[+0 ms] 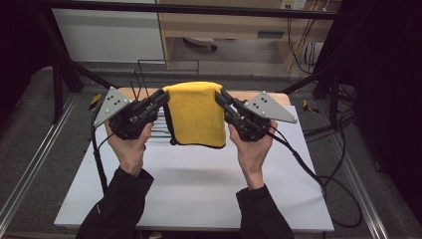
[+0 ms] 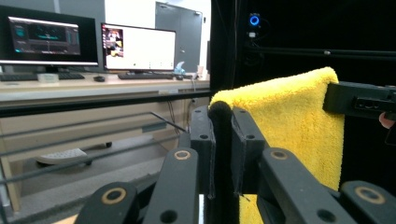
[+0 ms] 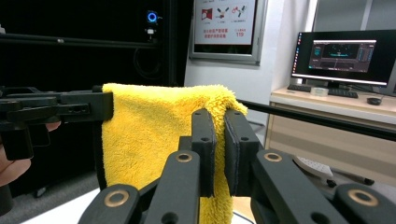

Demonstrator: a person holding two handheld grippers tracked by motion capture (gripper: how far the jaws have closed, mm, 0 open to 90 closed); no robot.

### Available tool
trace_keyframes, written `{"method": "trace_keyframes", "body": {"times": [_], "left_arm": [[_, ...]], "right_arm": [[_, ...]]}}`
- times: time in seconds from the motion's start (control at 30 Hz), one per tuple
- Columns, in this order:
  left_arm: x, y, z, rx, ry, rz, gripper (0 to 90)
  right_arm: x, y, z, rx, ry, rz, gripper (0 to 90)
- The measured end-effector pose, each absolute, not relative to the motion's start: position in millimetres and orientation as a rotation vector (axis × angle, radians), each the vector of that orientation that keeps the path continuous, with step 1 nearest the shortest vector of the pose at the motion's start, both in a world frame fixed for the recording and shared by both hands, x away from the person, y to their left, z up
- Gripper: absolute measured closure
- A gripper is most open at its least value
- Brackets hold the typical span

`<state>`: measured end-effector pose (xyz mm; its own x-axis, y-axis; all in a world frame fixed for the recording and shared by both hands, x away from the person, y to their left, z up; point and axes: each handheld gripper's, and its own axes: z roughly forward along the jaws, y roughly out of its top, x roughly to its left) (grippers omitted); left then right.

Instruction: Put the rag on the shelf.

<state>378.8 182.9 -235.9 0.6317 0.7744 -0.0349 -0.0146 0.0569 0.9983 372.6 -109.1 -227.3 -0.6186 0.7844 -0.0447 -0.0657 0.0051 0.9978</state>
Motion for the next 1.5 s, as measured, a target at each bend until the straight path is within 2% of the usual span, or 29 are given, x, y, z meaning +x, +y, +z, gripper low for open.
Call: {"method": "trace_keyframes", "body": {"times": [0.93, 1.5], "left_arm": [[392, 224, -180, 1.293, 0.71, 0.765, 80.9], [411, 234, -144, 1.273, 0.721, 0.802, 80.9]], "right_arm": [[405, -62, -175, 0.672, 1.598, 1.736, 84.0], [432, -46, -145, 0.659, 1.556, 1.765, 84.0]]}}
